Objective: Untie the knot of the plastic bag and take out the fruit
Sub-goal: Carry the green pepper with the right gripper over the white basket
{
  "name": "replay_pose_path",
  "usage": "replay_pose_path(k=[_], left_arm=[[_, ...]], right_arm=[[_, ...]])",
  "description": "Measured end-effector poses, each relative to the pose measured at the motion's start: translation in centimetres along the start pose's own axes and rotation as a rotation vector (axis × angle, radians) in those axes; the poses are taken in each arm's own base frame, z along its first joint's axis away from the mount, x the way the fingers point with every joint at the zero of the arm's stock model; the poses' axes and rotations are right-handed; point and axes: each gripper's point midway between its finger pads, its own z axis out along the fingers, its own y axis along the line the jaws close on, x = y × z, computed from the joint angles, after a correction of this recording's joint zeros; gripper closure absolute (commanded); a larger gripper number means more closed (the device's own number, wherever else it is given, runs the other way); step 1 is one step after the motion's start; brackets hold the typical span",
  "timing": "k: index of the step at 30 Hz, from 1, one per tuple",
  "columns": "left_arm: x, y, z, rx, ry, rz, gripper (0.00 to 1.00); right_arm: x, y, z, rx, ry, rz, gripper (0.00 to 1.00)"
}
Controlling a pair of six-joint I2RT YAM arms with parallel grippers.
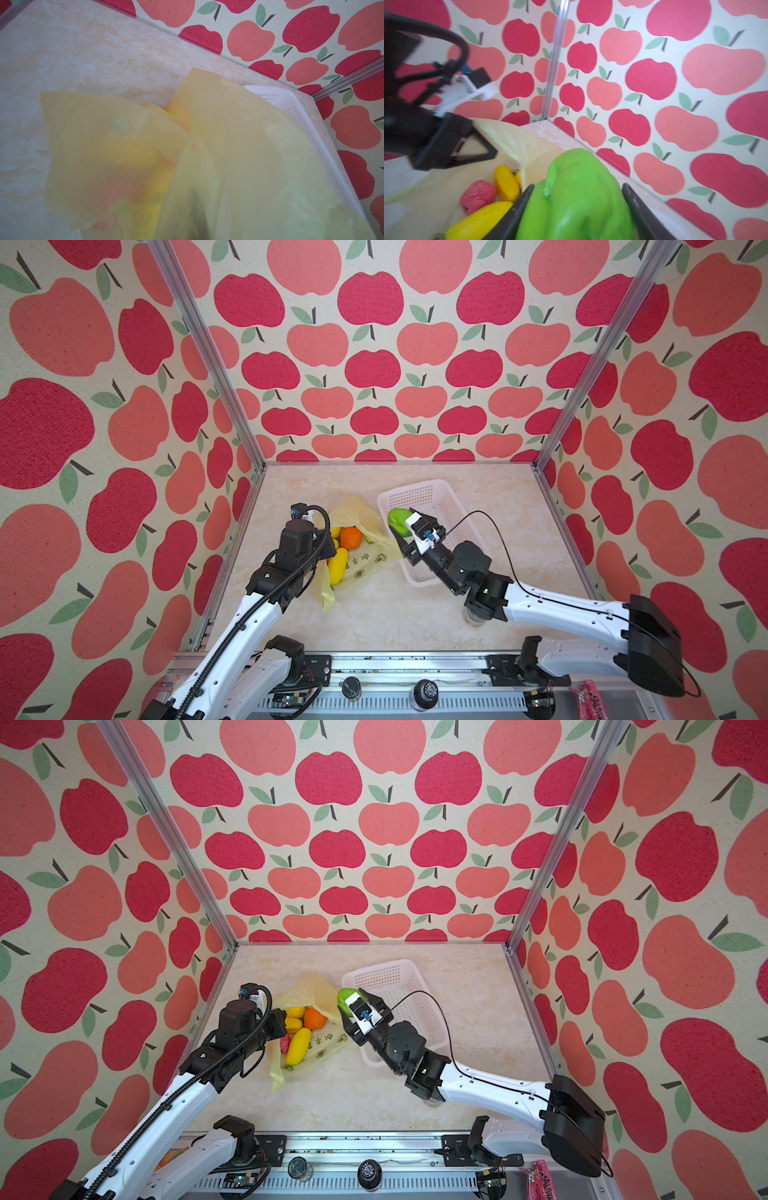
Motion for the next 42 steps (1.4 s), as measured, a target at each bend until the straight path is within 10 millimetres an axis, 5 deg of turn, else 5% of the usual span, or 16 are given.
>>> replay_pose_path(k=[3,6,12,27,34,42], left_arm=[[0.0,0.0,0.0,0.000,0.000,0.000,1.00],[0.0,0.1,0.0,-0.002,0.000,-0.001,1.00],[0.0,0.0,0.0,-0.001,-0.001,-0.001,1.00],[-0.2,0.0,-0.2,0.003,-0.008,-0.001,1.00],[-0.1,0.0,-0.1,0.002,-0.006,-0.001,1.00],[-0.2,0.1,-0.1,0.000,-0.007,-0.002,1.00]], right_arm=[[3.9,-5.4,0.6,0.117,0.110,0.049,0.71],[7.9,-7.7,1.1,0.166,0.228,0.088,0.71],[14.7,-9.0,3.0,0.180,0.454,0.169,0.71],[24.1,-10.3,9.1,0.189,0.751,0.285,0.69],[28.1,-10.1,9.4,0.187,0.854,0.307,0.51],[28.8,-9.9,10.1,0.184,0.869,0.329,0.18]])
